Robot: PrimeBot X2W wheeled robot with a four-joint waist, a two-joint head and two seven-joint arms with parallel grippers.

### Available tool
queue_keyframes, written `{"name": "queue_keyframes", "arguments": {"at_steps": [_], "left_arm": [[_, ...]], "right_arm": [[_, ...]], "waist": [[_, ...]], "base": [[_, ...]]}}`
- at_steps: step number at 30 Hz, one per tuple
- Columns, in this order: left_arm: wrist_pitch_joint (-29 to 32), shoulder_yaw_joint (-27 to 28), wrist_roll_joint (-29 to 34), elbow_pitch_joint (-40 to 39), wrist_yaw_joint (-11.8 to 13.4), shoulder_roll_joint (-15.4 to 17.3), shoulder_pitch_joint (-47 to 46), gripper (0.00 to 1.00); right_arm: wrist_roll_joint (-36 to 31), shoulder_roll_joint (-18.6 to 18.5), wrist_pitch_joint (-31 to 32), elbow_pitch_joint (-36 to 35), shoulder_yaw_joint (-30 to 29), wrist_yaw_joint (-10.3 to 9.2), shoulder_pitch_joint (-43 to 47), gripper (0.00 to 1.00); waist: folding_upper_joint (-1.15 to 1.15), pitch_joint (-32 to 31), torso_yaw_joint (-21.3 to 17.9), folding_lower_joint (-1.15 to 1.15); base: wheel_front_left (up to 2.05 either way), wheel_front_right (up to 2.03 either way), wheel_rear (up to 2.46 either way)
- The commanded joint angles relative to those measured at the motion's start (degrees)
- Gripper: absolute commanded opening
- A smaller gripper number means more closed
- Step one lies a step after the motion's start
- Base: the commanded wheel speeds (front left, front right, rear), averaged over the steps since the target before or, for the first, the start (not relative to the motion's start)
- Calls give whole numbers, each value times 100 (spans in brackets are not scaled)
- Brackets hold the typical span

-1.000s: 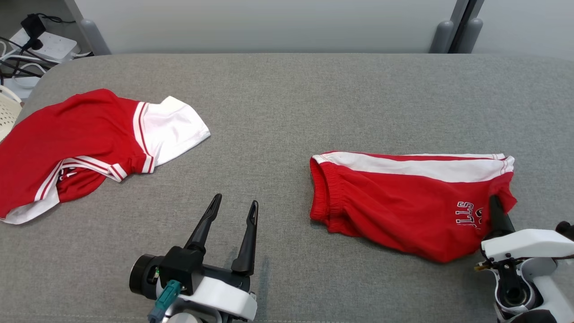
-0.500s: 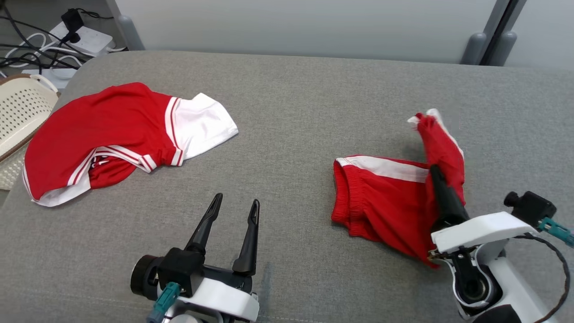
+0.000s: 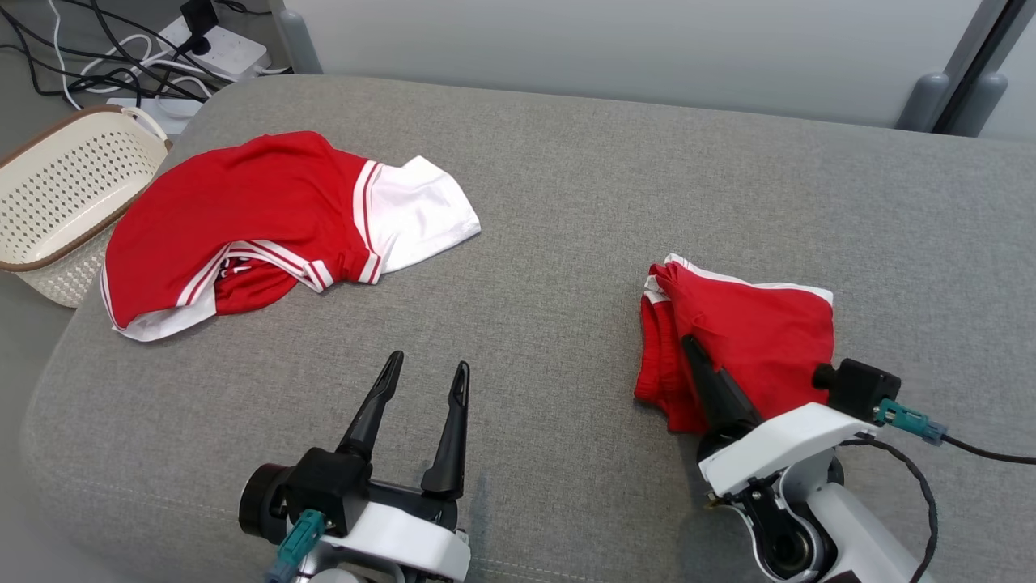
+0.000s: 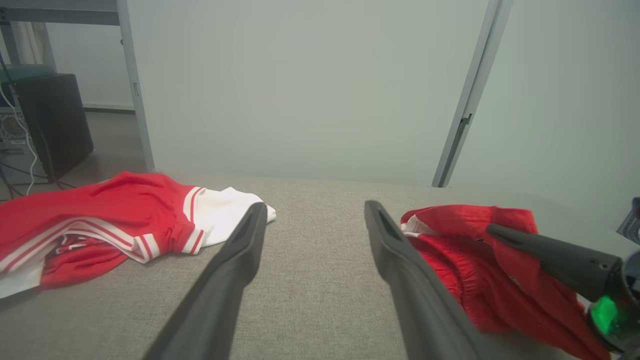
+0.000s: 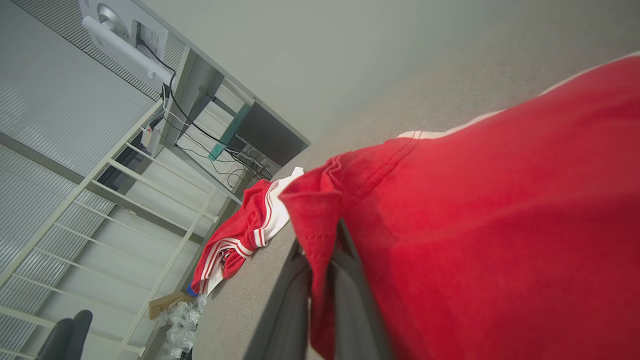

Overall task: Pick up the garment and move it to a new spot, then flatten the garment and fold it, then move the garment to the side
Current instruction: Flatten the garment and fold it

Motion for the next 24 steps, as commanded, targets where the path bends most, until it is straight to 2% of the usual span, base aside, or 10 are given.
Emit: {"name": "queue_keyframes", "arguments": {"at_steps": [1, 3, 4, 5, 17, 21, 24], "left_arm": [[-28, 166, -18, -140, 33, 16, -107, 100], [-28, 161, -27, -128, 36, 16, -104, 100], [-28, 159, -32, -127, 40, 16, -104, 100], [-28, 155, -37, -128, 43, 16, -105, 100], [-28, 154, -55, -66, 60, 16, -29, 100], [-28, 192, -39, -82, 72, 16, -9, 100], [-28, 248, -32, -114, 87, 16, 9, 100]], "right_arm": [[-73, 90, 18, -67, 153, 2, -163, 0], [-110, 112, 18, 43, 248, 2, -187, 0], [-153, 121, 18, 99, 309, 2, -204, 39], [-172, 131, 19, 135, 369, 2, -215, 100], [305, 200, 222, -104, 1092, 2, -86, 100], [-146, -87, -122, -215, 1171, 2, -147, 100], [-422, -221, -296, -154, 1005, 2, -126, 100]], "waist": [[0, -9, 22, 0], [0, -23, 37, 0], [0, -28, 41, 0], [0, -34, 45, 0], [0, -188, -92, 0], [0, -243, -227, 0], [0, -286, -371, 0]], "base": [[0, 0, 0], [0, 0, 0], [0, 0, 0], [0, 0, 0], [0, 0, 0], [0, 0, 0], [0, 0, 0]]}}
